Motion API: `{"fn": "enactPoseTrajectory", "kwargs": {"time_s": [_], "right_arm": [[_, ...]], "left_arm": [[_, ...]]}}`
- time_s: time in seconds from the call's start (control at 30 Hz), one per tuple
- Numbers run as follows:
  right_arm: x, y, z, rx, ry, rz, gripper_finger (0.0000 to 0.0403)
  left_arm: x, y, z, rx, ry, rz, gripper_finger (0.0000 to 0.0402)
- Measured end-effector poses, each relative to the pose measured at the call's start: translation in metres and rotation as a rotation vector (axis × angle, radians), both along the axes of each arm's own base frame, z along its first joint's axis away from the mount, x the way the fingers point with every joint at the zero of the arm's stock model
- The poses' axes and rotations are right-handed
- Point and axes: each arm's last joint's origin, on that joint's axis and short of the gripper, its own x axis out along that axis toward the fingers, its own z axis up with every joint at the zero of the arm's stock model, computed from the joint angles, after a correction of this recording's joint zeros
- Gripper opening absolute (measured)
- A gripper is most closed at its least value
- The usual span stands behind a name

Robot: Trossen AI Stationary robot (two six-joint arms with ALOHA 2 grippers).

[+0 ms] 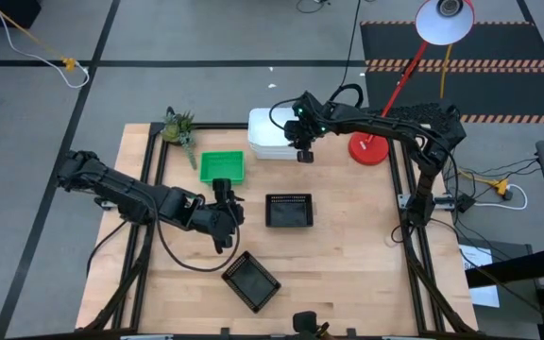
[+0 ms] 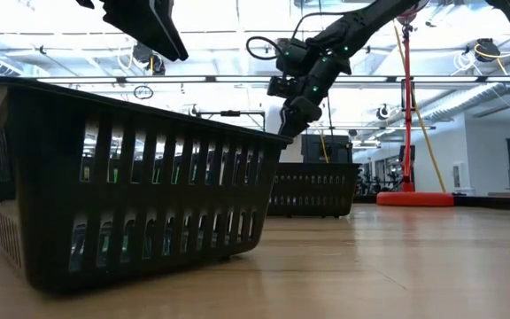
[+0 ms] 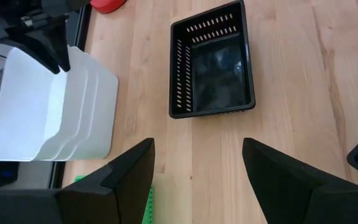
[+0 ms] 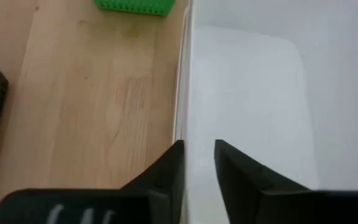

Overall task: Stack baskets by color
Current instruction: Stack the right white bin on the stacked white bins

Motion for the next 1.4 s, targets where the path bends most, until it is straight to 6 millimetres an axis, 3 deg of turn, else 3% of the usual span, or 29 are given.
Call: {"fn": "enactPoseTrajectory", "kwargs": {"time_s": [0.3,0.5,0.7,0.83,1.03,1.23,1.4], "right_arm": [[0.000,0.005,0.006,-0.042,0.013,-0.060,0.0141],[-0.001,0.020,0.020,-0.016,-0.008,-0.072,0.0153],[-0.008,0.041,0.021,0.040,-0.018,-0.093,0.0150],[-0.021,0.062,0.005,0.037,-0.080,-0.086,0.0149],[-0.045,0.083,-0.038,-0.021,-0.214,-0.046,0.0132],[-0.056,0.065,-0.071,-0.026,-0.255,-0.135,0.0062],[-0.053,0.045,-0.077,-0.023,-0.288,-0.206,0.0006]], "left_arm": [[0.000,0.000,0.000,-0.002,-0.001,0.002,0.0246],[0.000,0.000,0.000,-0.007,-0.002,0.008,0.0246],[-0.002,-0.002,-0.001,-0.018,0.005,0.006,0.0246],[-0.003,-0.006,-0.001,-0.020,0.009,-0.006,0.0246],[-0.004,-0.008,-0.001,-0.023,0.007,-0.012,0.0246],[0.003,-0.003,0.003,-0.024,-0.043,-0.013,0.0246],[0.008,0.001,0.005,-0.029,-0.077,-0.010,0.0246]]}}
